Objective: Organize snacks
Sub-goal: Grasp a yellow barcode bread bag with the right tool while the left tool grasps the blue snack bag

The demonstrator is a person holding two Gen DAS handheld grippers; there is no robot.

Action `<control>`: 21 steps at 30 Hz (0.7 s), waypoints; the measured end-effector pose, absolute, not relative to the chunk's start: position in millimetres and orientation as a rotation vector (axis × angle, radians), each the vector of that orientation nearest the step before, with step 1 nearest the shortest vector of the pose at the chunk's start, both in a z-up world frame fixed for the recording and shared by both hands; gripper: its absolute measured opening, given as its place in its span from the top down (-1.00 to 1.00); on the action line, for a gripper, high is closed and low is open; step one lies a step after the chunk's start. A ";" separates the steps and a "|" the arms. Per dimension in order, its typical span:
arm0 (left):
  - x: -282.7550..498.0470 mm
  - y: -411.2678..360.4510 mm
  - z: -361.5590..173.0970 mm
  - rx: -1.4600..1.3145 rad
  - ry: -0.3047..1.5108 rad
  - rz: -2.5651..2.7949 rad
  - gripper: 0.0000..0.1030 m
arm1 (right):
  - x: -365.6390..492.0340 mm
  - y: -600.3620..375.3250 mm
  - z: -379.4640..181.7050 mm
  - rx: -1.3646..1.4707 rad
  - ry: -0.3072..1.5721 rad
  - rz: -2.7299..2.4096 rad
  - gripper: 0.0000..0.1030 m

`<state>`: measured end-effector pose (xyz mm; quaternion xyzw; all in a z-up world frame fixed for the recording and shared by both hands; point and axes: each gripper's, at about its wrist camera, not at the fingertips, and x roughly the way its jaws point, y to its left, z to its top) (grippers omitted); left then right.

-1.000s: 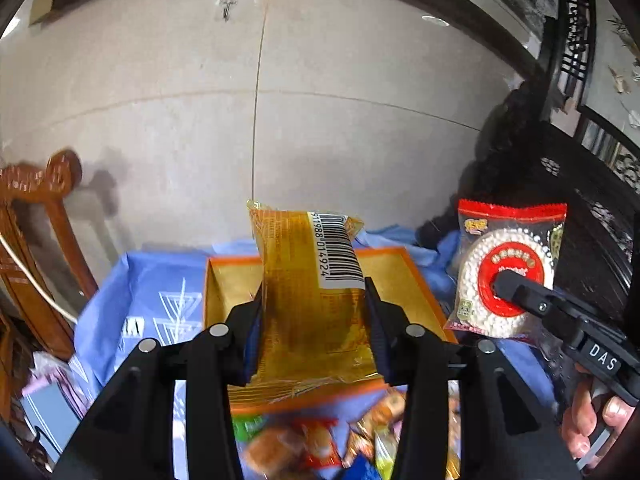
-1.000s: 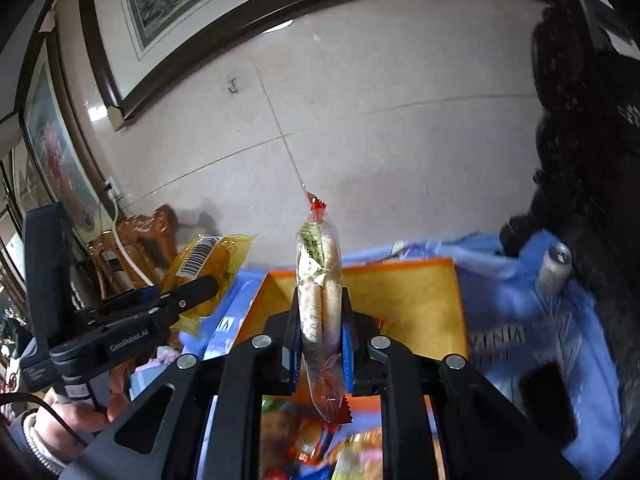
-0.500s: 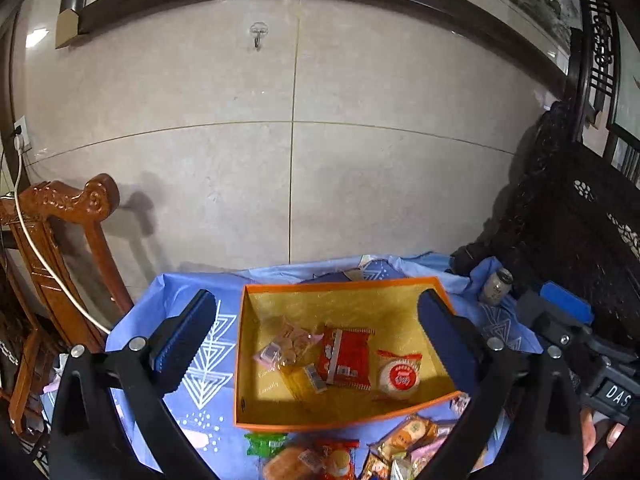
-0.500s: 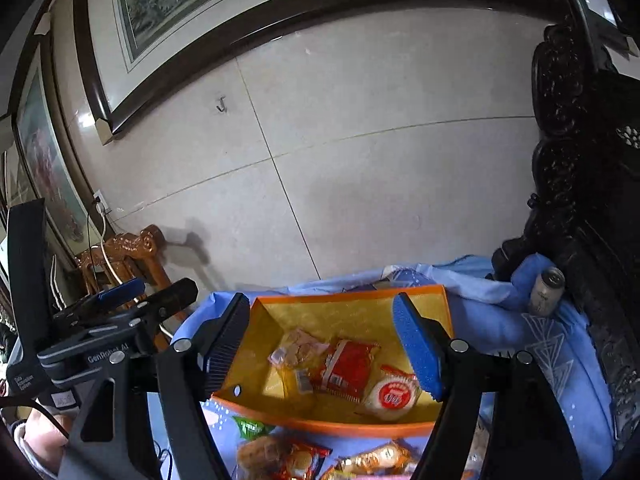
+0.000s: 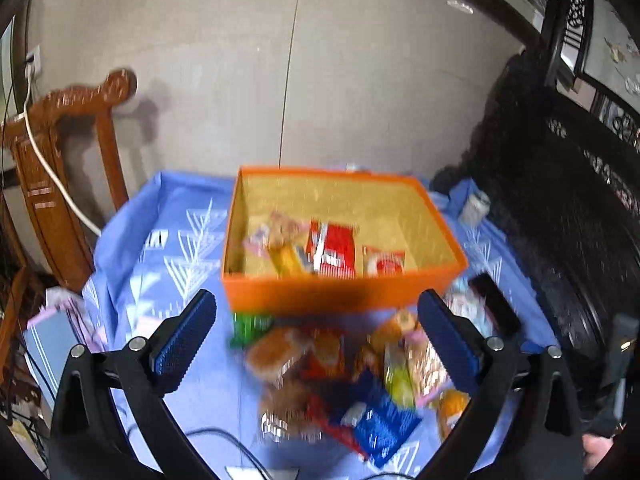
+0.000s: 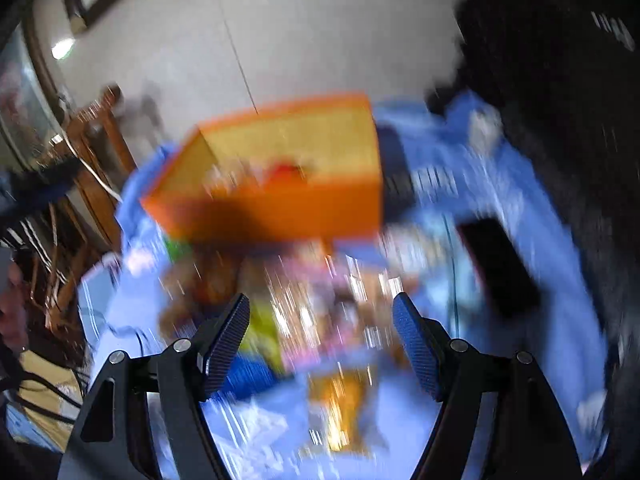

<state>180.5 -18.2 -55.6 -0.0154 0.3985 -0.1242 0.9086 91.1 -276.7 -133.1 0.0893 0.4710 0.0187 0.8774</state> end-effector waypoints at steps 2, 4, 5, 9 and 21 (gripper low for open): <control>172.9 -15.3 -66.9 -0.023 0.856 -0.247 -0.92 | 77.2 -276.0 -156.8 0.185 1.044 0.028 -0.43; 166.0 -9.4 -76.3 -0.021 0.885 -0.233 -0.92 | 69.4 -272.6 -173.5 0.180 1.083 0.018 -0.43; 163.7 -5.5 -79.0 -0.024 0.896 -0.226 -0.92 | 67.1 -271.5 -179.9 0.179 1.099 0.013 -0.42; 153.2 6.5 -87.5 -0.042 0.929 -0.211 -0.92 | 64.1 -267.2 -201.1 0.189 1.151 0.015 -0.42; 141.8 -7.8 -102.2 0.047 0.961 -0.251 -0.92 | 65.6 -251.8 -229.6 0.149 1.231 0.029 0.31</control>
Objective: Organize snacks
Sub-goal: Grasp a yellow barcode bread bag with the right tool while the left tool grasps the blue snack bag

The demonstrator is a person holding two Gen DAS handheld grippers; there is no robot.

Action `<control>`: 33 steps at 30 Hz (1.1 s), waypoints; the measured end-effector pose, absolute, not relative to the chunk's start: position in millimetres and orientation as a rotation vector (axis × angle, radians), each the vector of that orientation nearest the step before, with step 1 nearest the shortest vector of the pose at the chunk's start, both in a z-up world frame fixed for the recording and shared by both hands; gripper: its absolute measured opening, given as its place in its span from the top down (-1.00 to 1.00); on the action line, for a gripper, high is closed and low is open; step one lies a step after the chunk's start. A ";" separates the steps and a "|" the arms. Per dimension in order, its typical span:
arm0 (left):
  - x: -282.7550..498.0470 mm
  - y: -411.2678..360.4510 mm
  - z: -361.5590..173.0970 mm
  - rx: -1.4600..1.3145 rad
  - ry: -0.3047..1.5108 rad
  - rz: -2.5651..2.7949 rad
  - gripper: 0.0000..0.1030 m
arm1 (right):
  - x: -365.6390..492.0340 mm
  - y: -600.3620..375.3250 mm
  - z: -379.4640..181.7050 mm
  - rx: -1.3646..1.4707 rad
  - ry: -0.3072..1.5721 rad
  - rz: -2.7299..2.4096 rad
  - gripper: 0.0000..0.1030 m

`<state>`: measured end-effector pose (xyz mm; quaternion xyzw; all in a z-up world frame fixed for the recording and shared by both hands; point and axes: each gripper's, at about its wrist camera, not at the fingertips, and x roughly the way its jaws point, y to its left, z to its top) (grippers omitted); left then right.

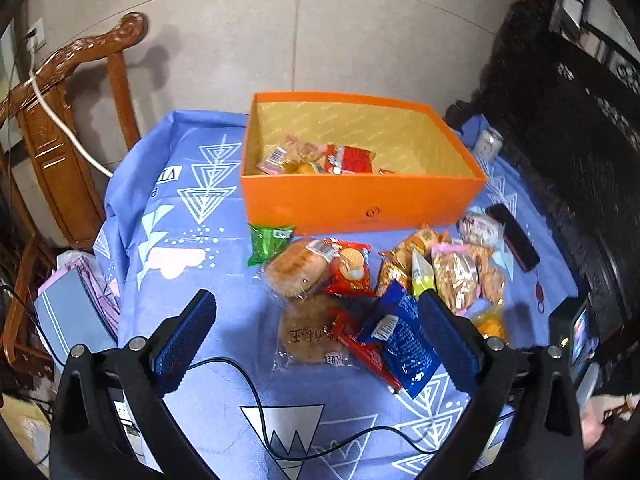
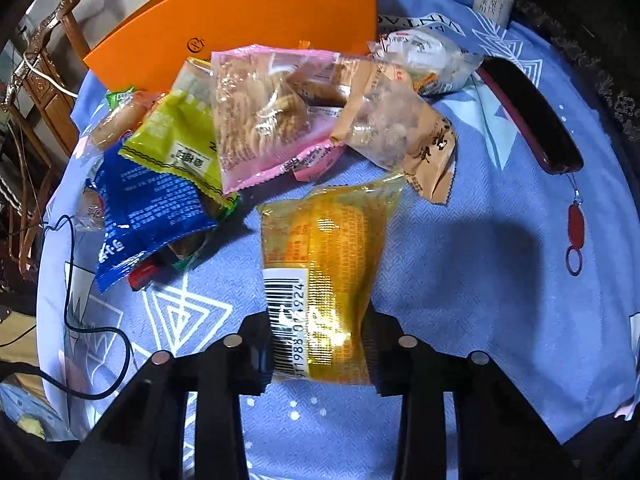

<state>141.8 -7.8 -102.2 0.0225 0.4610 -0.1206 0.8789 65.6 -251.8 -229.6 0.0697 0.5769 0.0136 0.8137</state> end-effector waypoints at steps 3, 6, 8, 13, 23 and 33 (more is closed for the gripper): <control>137.8 -22.7 -116.9 0.100 0.978 -0.298 -0.92 | 57.3 -255.0 -214.9 0.196 1.198 0.040 0.31; 130.9 -41.6 -136.6 0.157 0.995 -0.356 -0.92 | 47.7 -258.7 -196.5 0.230 1.151 0.044 0.31; 126.2 -53.4 -149.6 0.195 1.002 -0.402 -0.92 | 43.4 -262.1 -187.9 0.246 1.131 0.036 0.31; 114.0 -83.5 -181.1 0.320 0.991 -0.518 -0.92 | 28.5 -270.9 -175.8 0.286 1.106 0.008 0.31; 133.9 -115.6 -223.1 0.559 0.991 -0.755 -0.92 | 1.8 -278.4 -170.1 0.320 1.097 -0.061 0.31; 146.8 -133.3 -247.8 0.511 1.065 -0.873 -0.54 | -9.0 -282.1 -169.1 0.367 1.085 -0.142 0.31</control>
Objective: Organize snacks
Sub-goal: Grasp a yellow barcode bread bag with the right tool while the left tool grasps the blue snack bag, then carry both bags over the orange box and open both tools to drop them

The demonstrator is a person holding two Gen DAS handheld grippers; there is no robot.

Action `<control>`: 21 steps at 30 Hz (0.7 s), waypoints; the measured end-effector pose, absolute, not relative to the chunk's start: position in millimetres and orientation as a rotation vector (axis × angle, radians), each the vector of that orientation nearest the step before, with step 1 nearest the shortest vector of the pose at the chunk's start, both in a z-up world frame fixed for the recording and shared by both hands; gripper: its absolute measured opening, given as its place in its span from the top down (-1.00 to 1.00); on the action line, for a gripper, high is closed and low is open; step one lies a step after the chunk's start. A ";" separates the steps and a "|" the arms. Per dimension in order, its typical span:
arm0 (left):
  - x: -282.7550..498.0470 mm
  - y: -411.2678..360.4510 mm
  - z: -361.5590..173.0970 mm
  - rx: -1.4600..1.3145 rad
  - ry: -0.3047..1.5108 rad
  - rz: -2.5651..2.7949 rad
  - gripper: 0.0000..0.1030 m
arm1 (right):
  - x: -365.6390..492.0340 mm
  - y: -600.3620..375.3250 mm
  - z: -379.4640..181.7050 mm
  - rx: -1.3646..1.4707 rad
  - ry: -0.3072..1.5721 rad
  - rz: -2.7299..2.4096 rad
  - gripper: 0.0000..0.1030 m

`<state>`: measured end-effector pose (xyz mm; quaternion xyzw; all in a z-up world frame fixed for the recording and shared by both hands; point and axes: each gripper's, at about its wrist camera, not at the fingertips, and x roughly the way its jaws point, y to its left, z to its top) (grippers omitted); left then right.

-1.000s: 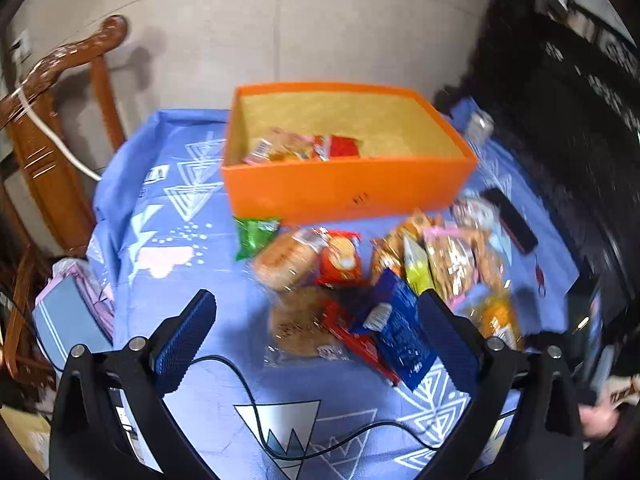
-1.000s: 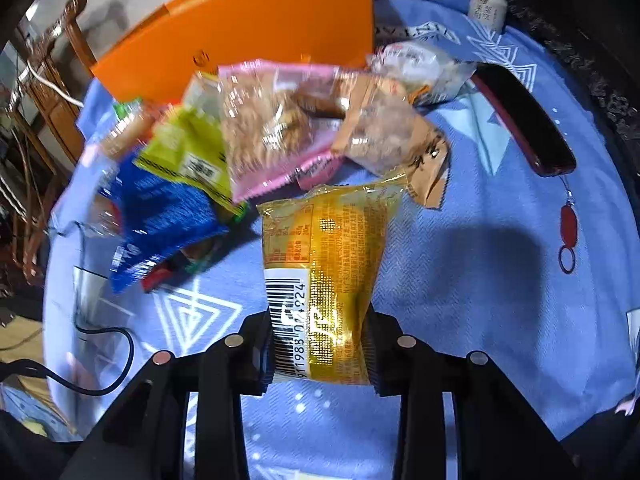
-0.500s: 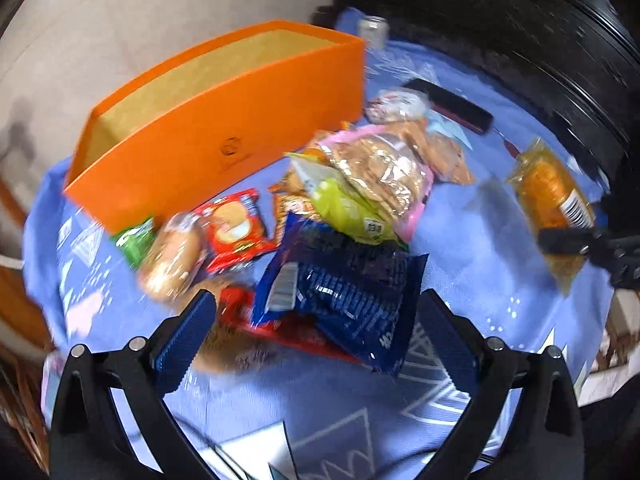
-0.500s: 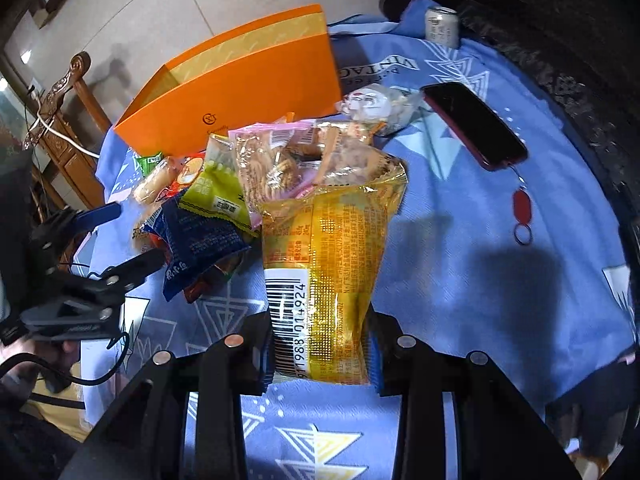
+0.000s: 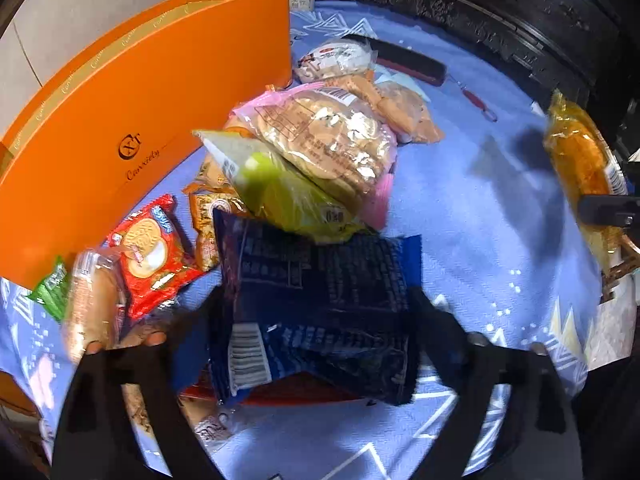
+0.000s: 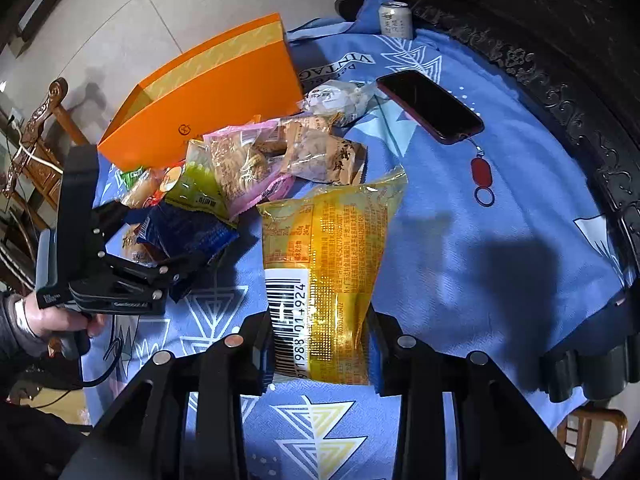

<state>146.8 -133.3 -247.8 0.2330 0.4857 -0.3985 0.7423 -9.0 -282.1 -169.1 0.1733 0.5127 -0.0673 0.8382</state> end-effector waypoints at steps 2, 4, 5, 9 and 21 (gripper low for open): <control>142.9 -128.6 -245.8 0.486 1.063 -0.895 -0.43 | -8.0 -281.0 -169.3 0.371 1.084 -0.151 0.31; 136.5 -124.3 -244.6 0.482 1.055 -0.904 -0.35 | -5.8 -278.9 -169.7 0.371 1.086 -0.154 0.31; 133.2 -121.3 -242.8 0.475 1.052 -0.907 -0.29 | -5.4 -278.0 -169.8 0.370 1.086 -0.153 0.31; 121.3 -106.9 -230.1 0.427 1.034 -0.902 -0.25 | -1.3 -272.6 -168.5 0.359 1.083 -0.140 0.31; 119.5 -46.1 -157.1 0.194 0.930 -0.752 -0.25 | 22.4 -250.1 -145.4 0.318 1.035 -0.030 0.31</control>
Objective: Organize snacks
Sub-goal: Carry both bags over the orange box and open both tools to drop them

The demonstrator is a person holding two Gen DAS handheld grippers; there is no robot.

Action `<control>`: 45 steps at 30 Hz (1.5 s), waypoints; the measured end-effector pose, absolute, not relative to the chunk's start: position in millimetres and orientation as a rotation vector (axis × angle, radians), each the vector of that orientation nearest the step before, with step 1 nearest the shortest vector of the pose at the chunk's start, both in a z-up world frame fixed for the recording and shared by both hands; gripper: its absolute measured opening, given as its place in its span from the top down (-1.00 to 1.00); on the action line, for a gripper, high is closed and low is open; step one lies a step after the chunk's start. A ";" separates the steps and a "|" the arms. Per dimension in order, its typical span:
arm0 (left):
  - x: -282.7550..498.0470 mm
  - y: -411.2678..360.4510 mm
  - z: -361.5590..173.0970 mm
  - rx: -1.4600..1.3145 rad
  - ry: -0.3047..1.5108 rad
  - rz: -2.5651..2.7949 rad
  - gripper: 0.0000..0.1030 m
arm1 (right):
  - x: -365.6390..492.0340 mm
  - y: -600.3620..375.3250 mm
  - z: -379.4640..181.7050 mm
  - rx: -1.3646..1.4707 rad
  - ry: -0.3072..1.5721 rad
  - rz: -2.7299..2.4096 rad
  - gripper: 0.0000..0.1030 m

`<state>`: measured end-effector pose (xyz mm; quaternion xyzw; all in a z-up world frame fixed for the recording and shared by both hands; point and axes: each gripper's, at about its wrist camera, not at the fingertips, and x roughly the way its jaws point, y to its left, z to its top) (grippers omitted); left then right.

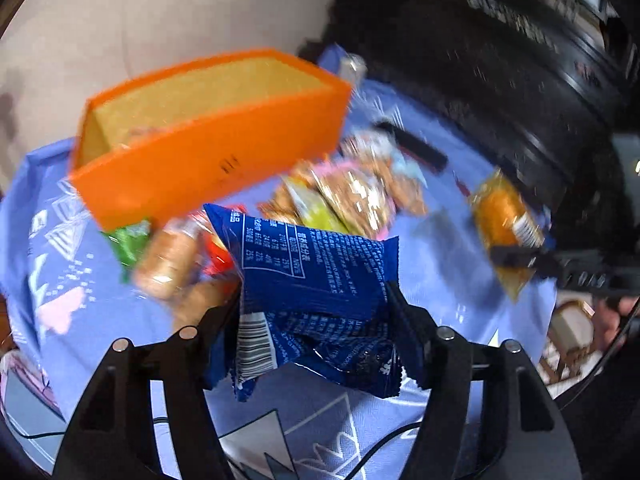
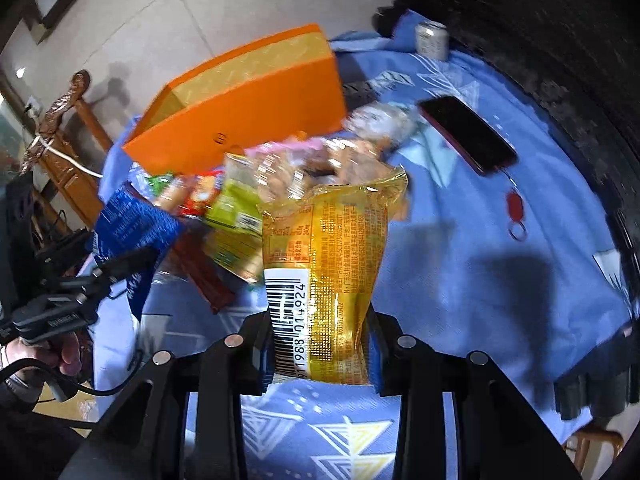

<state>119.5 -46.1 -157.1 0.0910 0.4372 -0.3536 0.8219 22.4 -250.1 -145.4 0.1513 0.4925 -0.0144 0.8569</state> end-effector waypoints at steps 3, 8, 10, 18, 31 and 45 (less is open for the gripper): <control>126.2 -30.4 -129.2 0.139 0.884 -0.718 -0.25 | 38.5 -239.8 -125.2 0.299 0.983 0.030 0.31; 152.4 -15.0 -82.3 0.071 0.801 -0.645 -0.25 | 79.9 -230.9 -76.4 0.295 0.851 0.123 0.31; 166.6 -9.9 -65.0 0.039 0.772 -0.618 -0.25 | 96.9 -230.4 -60.6 0.306 0.811 0.146 0.31; 233.5 -8.5 -11.1 -0.050 0.668 -0.450 -0.25 | 178.0 -230.4 -8.0 0.263 0.659 0.154 0.31; 310.7 -47.1 18.1 0.051 0.597 -0.279 -0.91 | 259.2 -231.3 25.4 0.182 0.573 0.124 -0.33; 278.5 -46.3 13.6 0.062 0.610 -0.258 -0.91 | 229.4 -225.4 22.4 0.193 0.584 0.146 -0.33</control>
